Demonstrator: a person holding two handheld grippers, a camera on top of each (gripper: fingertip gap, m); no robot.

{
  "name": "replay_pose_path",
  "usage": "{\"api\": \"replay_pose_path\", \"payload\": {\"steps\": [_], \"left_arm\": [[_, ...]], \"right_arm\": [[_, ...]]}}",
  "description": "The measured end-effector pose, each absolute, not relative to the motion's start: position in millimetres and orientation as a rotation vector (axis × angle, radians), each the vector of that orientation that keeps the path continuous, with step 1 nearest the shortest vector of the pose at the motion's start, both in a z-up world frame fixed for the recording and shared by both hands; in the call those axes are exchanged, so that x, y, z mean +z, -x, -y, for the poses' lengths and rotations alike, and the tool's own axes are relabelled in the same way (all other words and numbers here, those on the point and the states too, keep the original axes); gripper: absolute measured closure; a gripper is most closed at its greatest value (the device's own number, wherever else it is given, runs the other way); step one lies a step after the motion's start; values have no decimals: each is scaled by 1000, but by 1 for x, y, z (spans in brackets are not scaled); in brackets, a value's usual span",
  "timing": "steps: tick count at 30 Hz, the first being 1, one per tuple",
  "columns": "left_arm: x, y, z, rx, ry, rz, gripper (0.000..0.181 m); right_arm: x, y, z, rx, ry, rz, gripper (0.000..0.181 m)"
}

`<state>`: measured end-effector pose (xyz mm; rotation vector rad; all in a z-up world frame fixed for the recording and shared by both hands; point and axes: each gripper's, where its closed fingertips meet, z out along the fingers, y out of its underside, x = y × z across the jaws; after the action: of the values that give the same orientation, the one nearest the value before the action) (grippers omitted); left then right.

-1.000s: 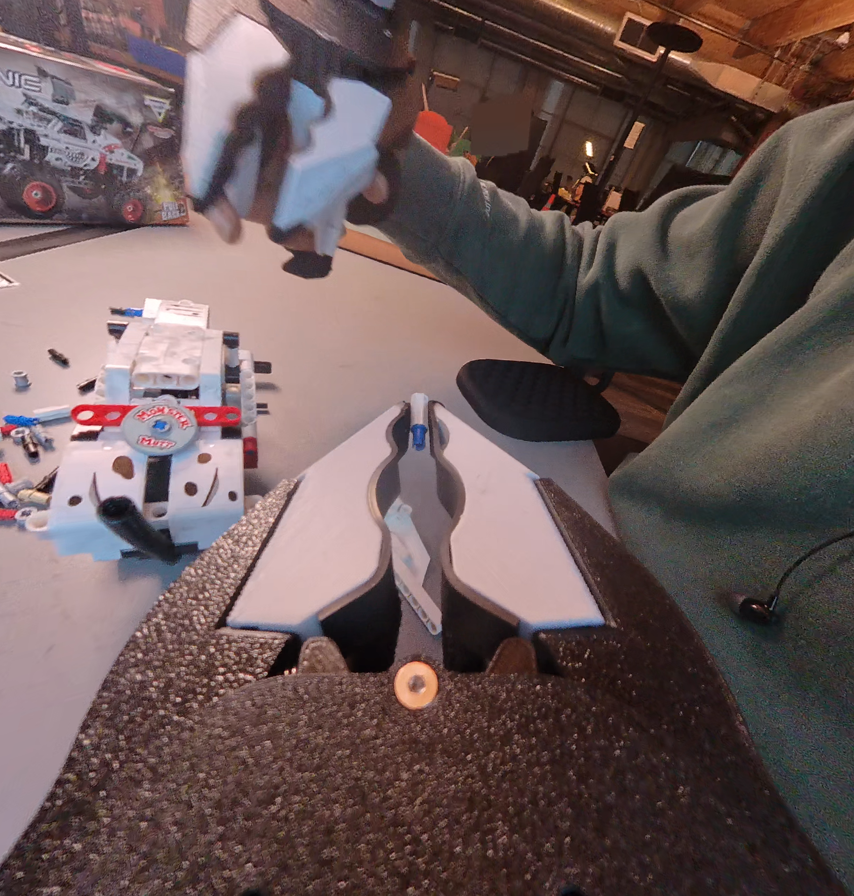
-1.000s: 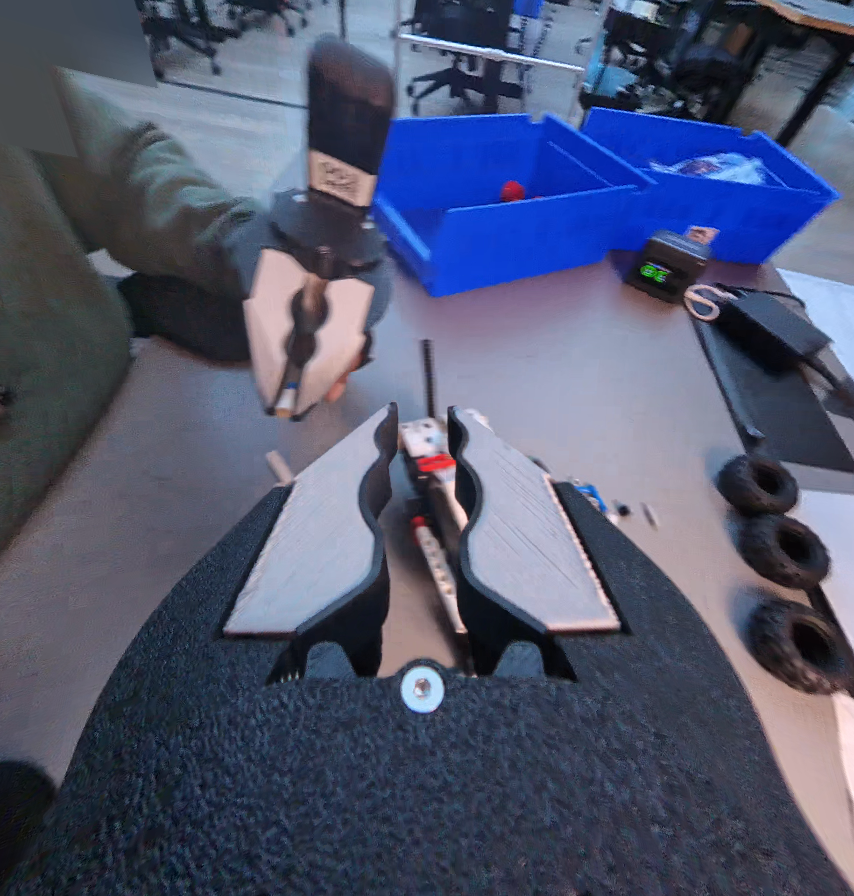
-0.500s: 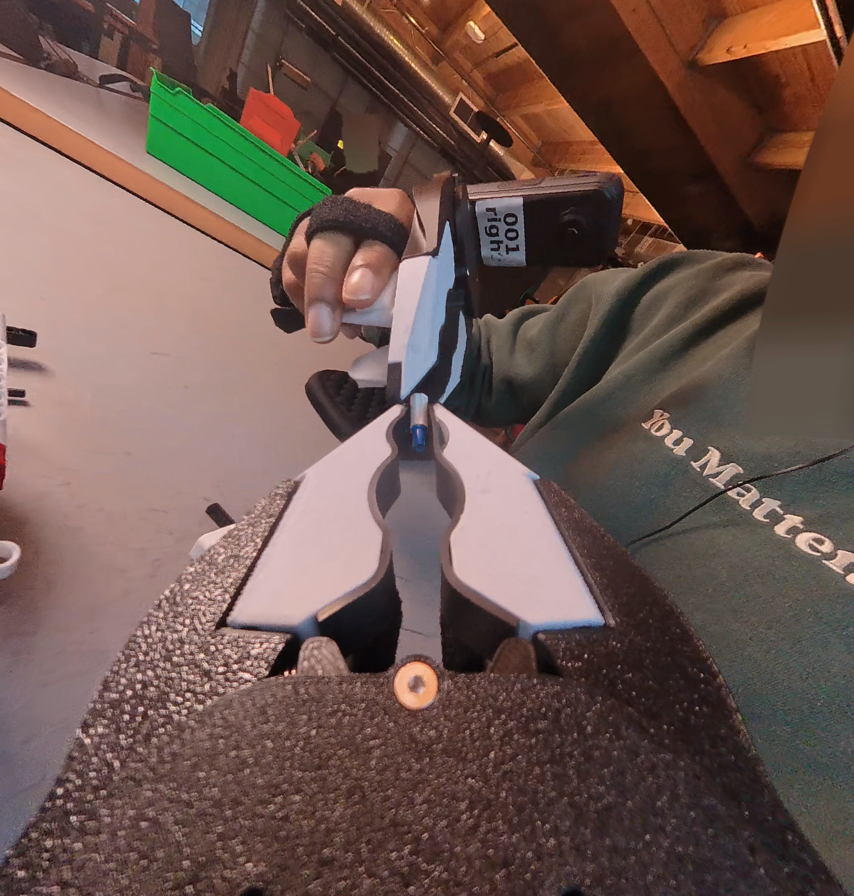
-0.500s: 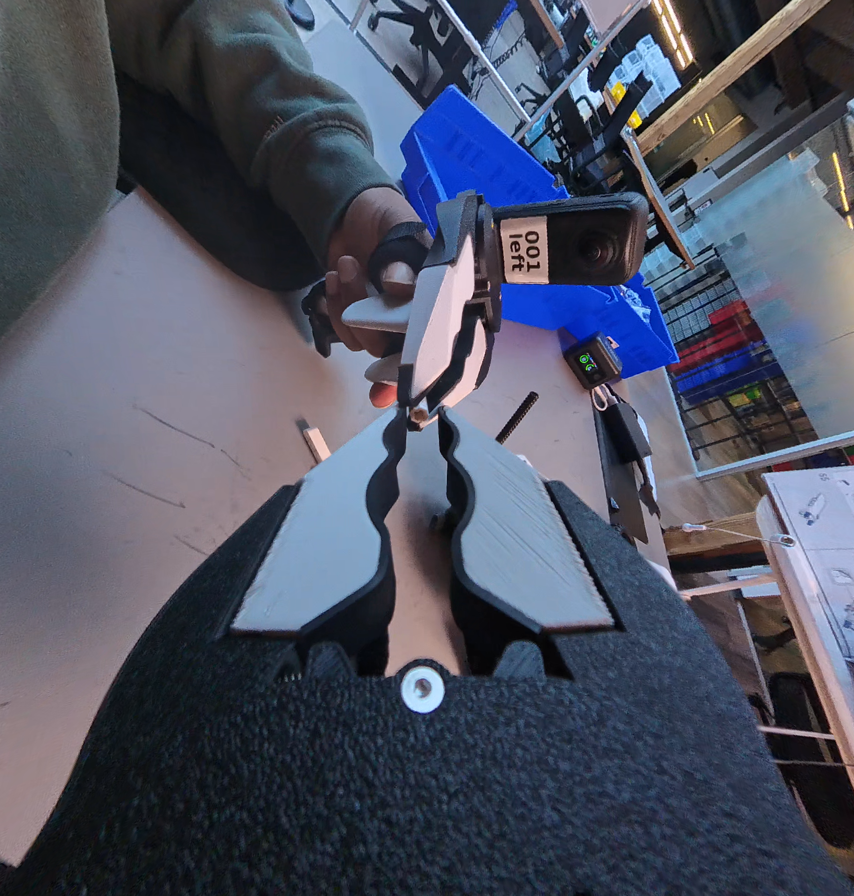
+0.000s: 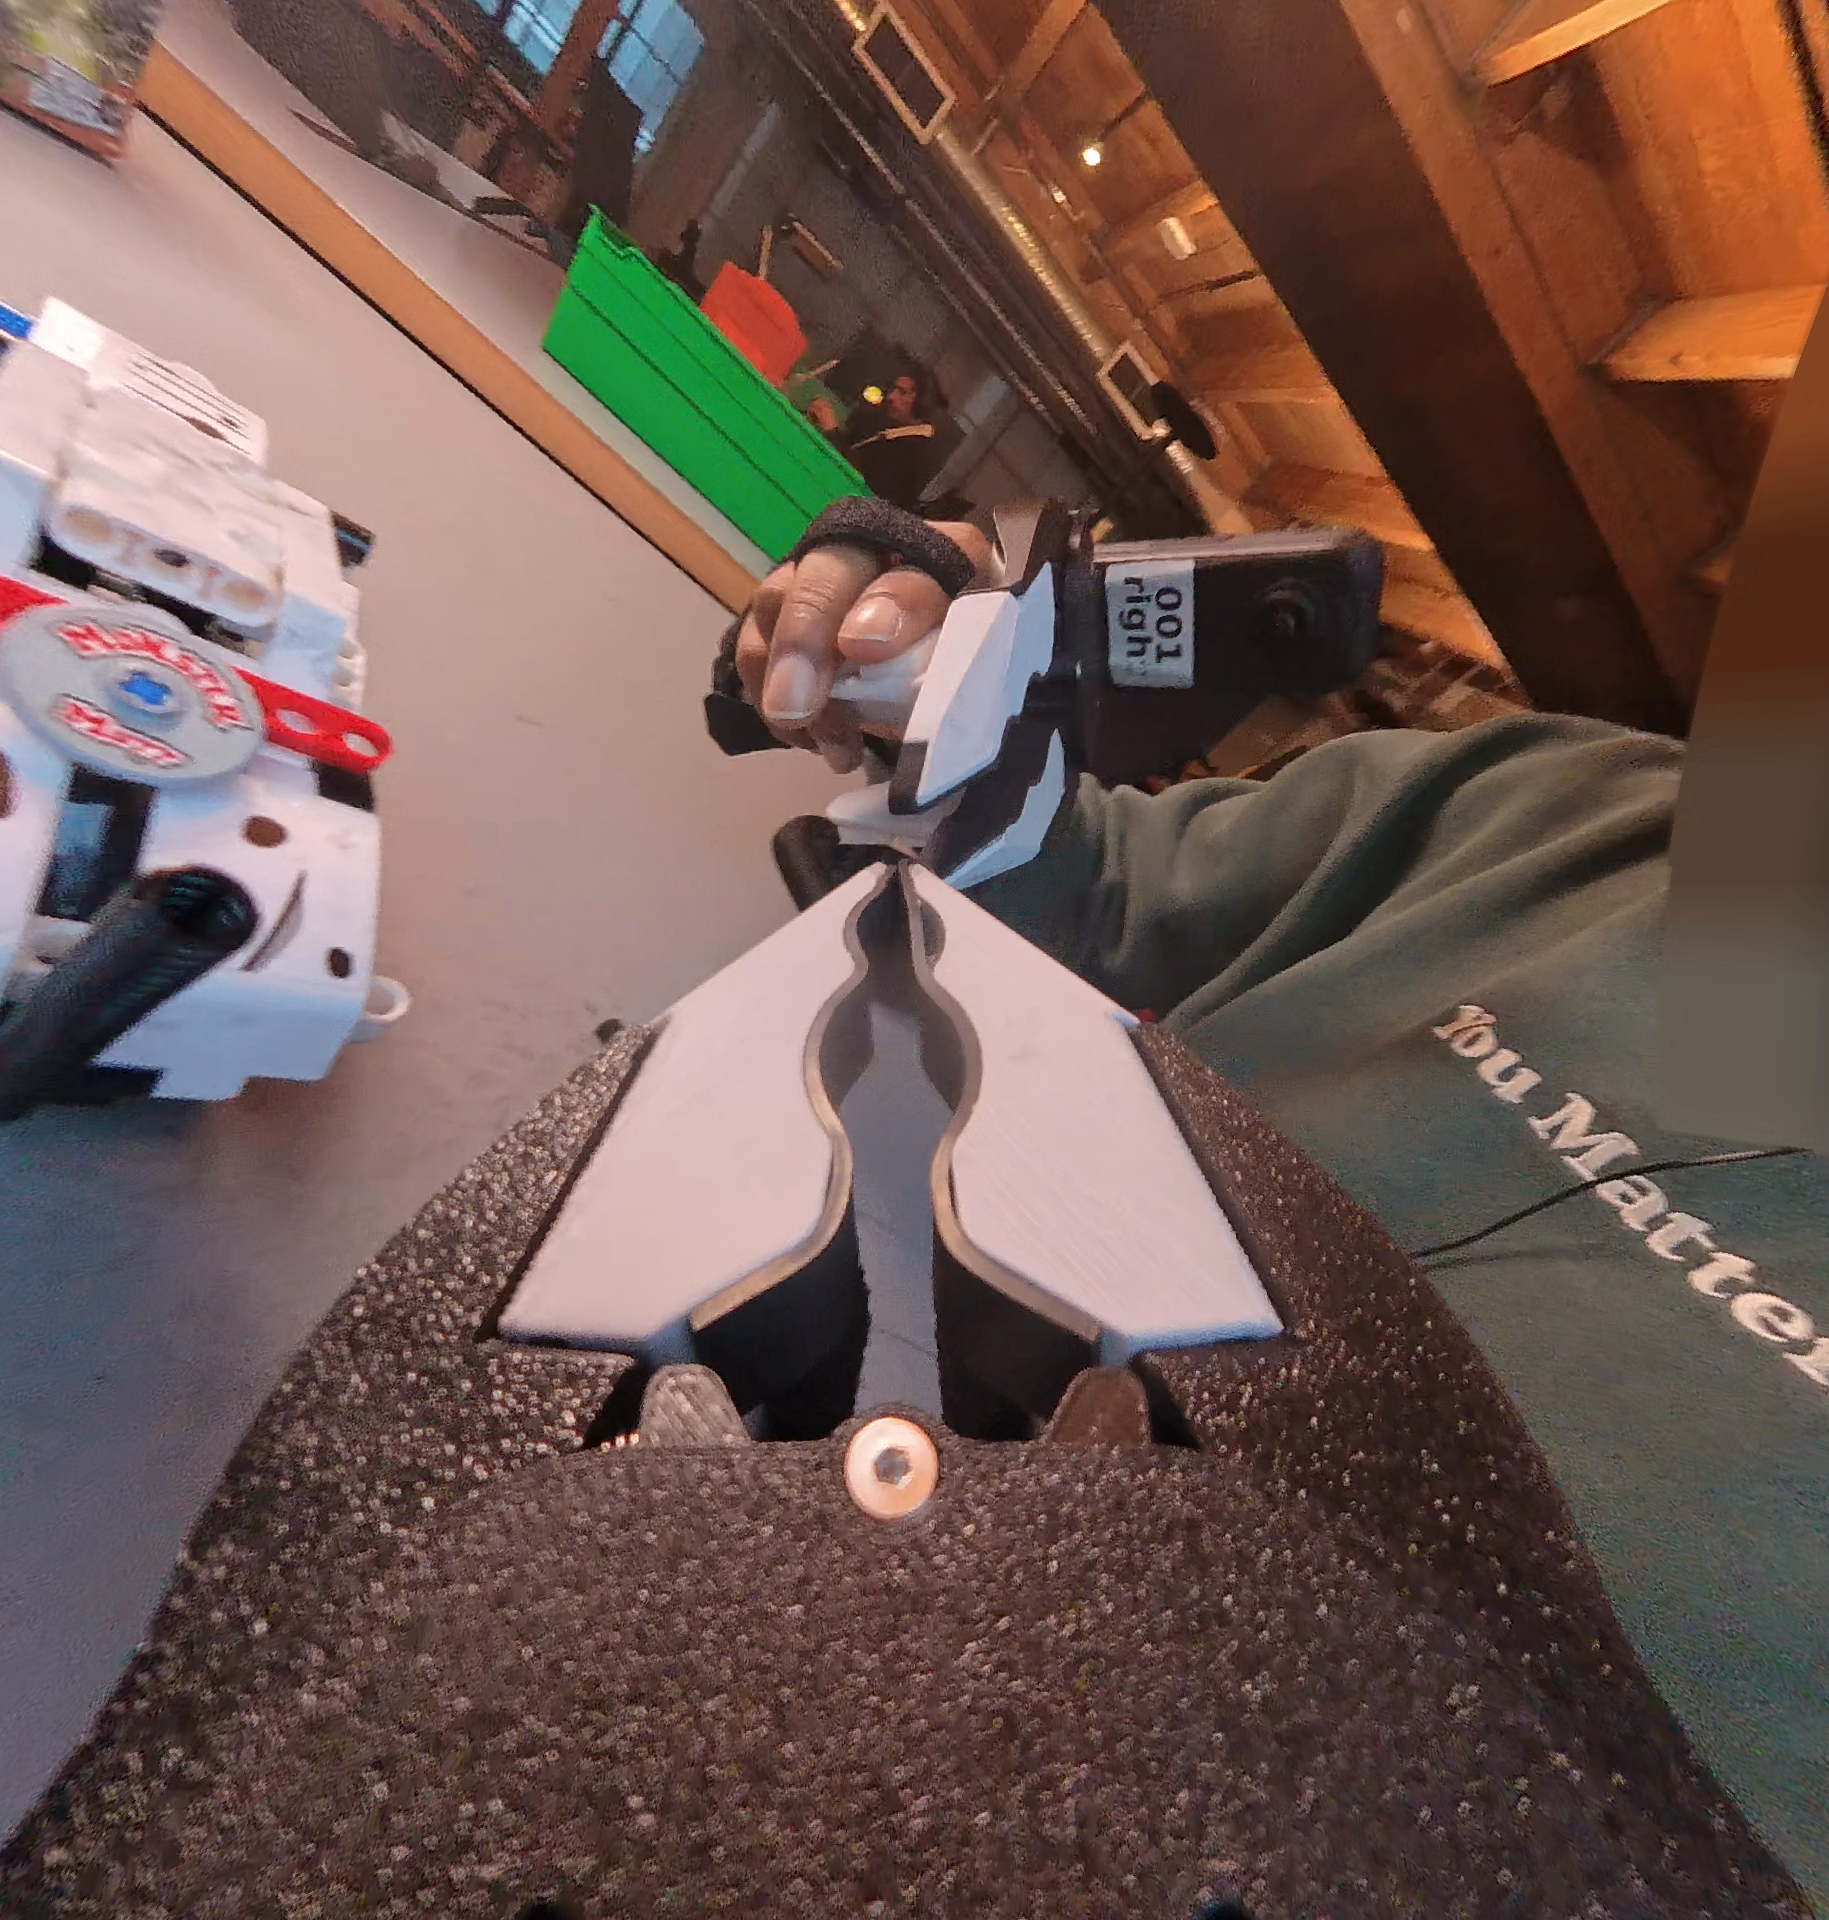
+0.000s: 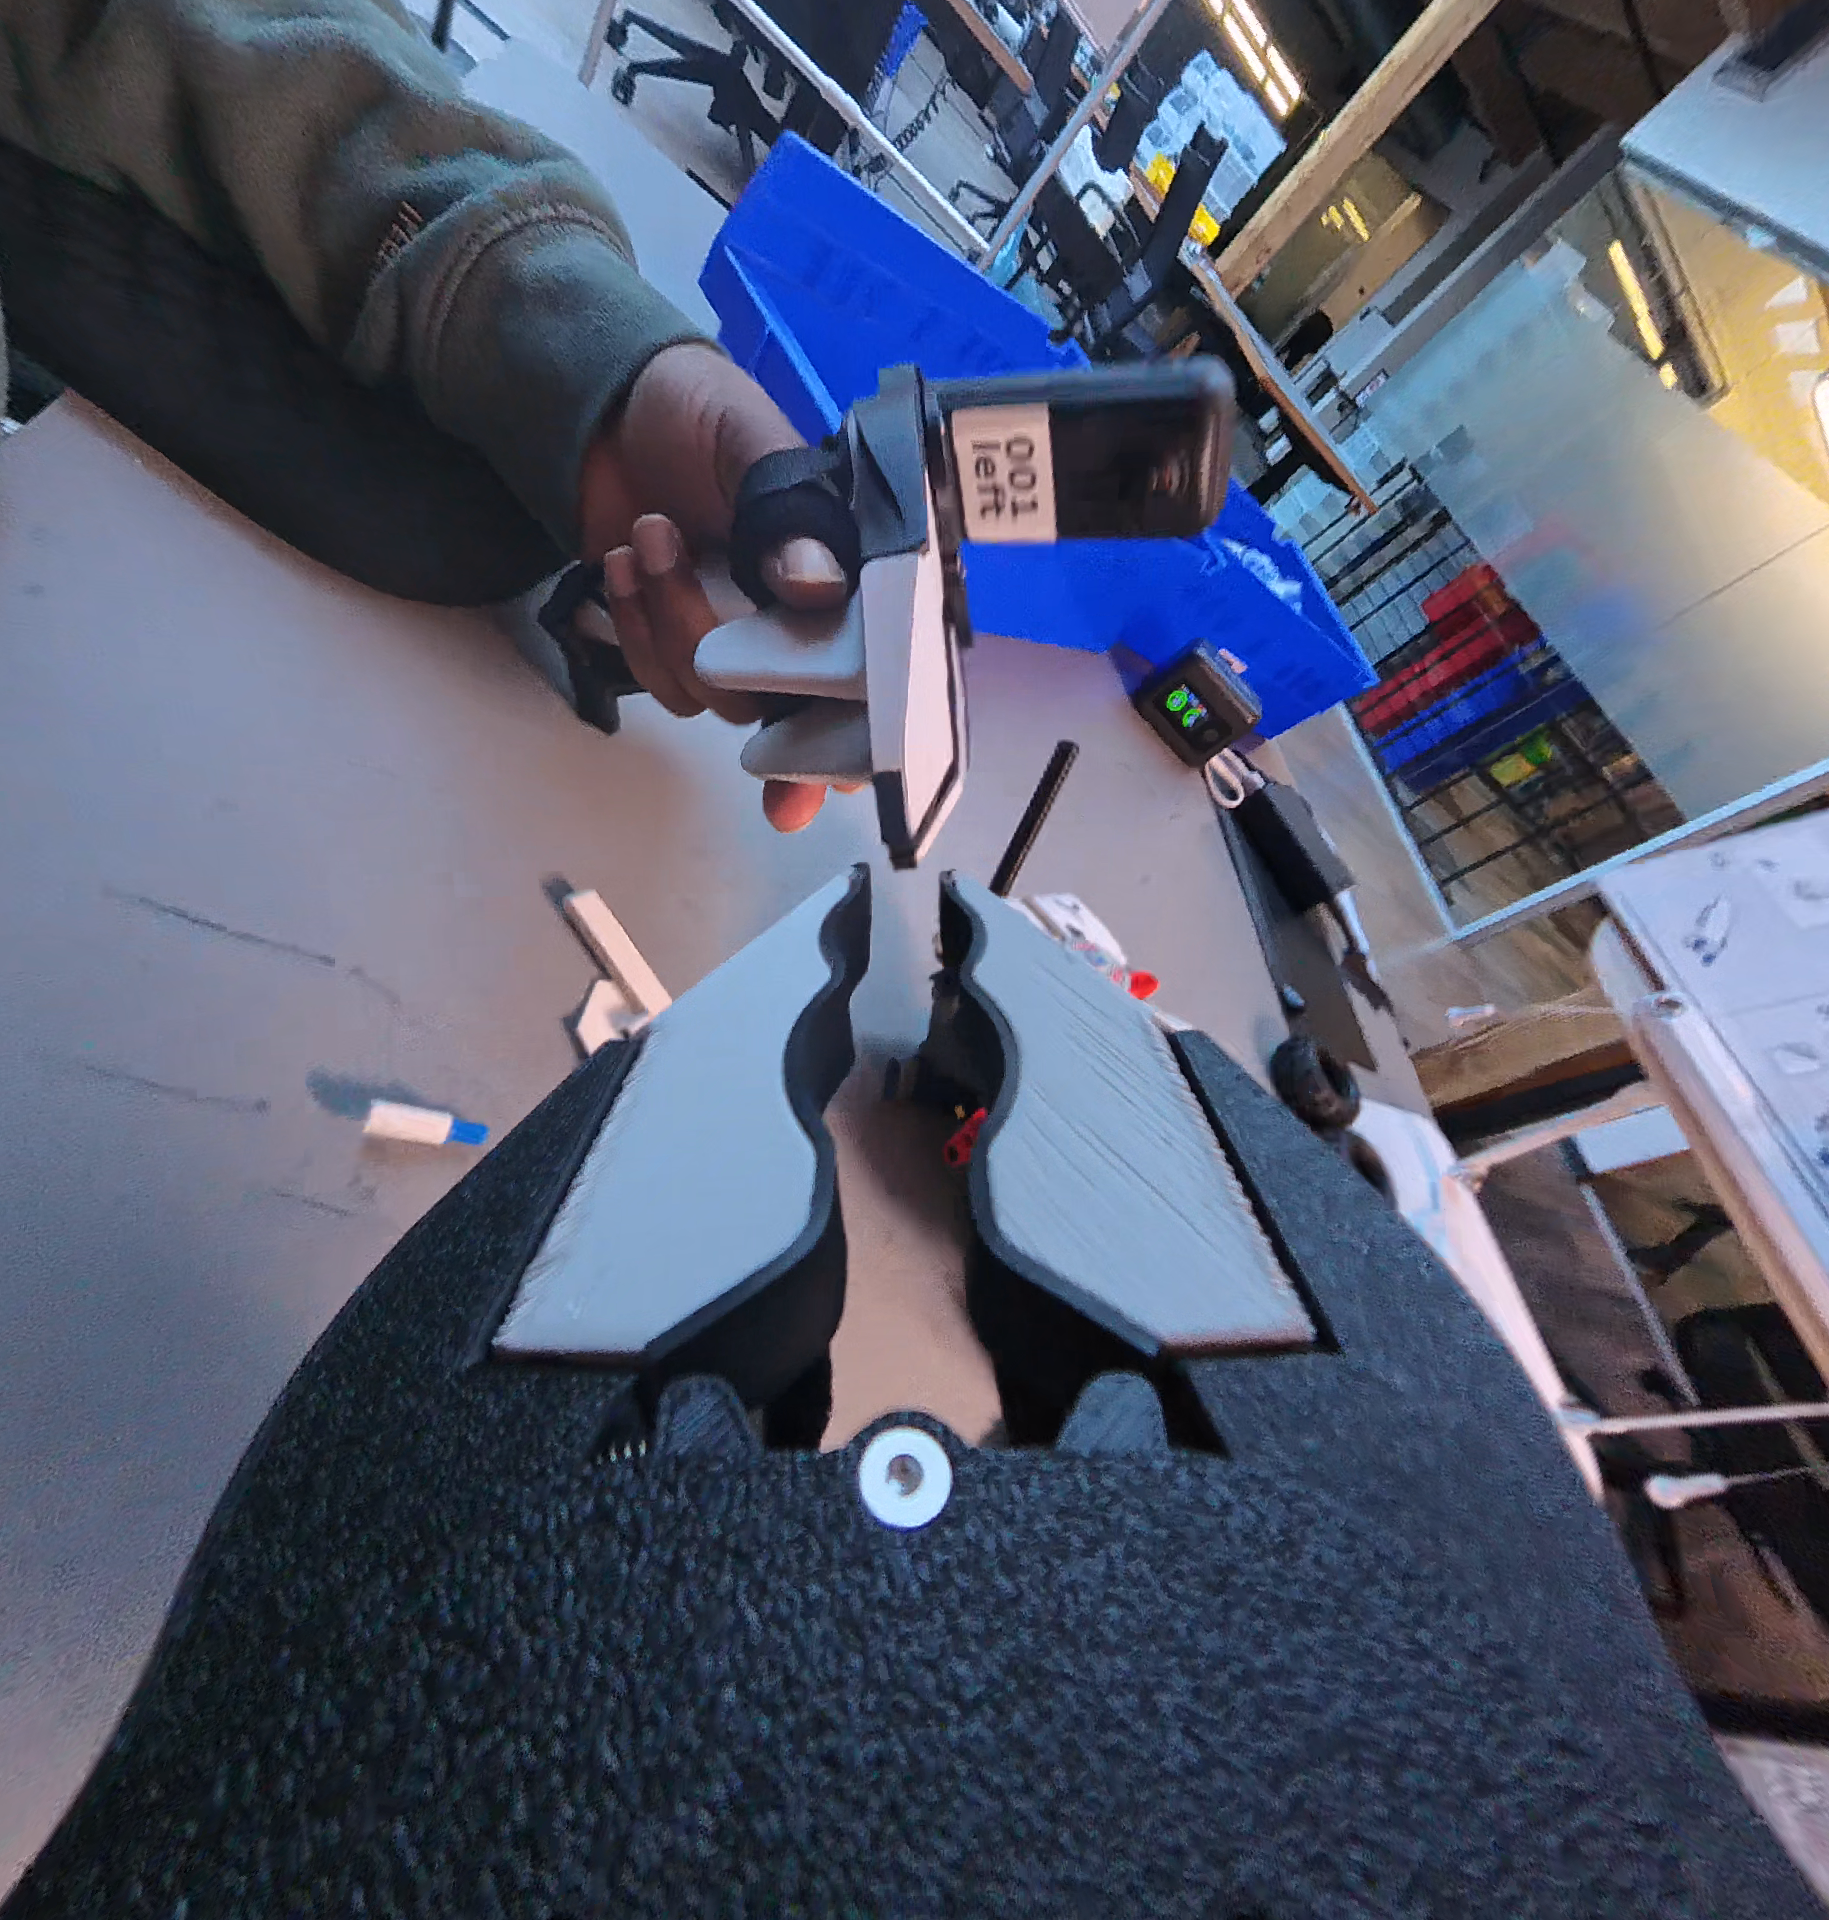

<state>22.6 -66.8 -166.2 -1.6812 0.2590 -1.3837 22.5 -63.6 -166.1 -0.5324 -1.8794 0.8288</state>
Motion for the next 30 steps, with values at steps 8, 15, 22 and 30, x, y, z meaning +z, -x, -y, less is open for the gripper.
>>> {"api": "replay_pose_path", "payload": {"steps": [8, 15, 22, 30], "left_arm": [[-190, -26, 71, -1060, 1834, -489, 159], [-215, -42, 75, -930, 1933, -641, 159], [-229, -52, 80, -852, 1982, -742, 159], [-234, -62, 82, -682, 1962, -867, 170]], "right_arm": [[-241, -92, 74, 1068, 916, 2453, 166], [-280, -105, 64, 787, 1086, 2574, 156], [-279, -95, 60, 787, 1030, 2493, 176], [-240, -66, 68, 892, 926, 2261, 175]]}}
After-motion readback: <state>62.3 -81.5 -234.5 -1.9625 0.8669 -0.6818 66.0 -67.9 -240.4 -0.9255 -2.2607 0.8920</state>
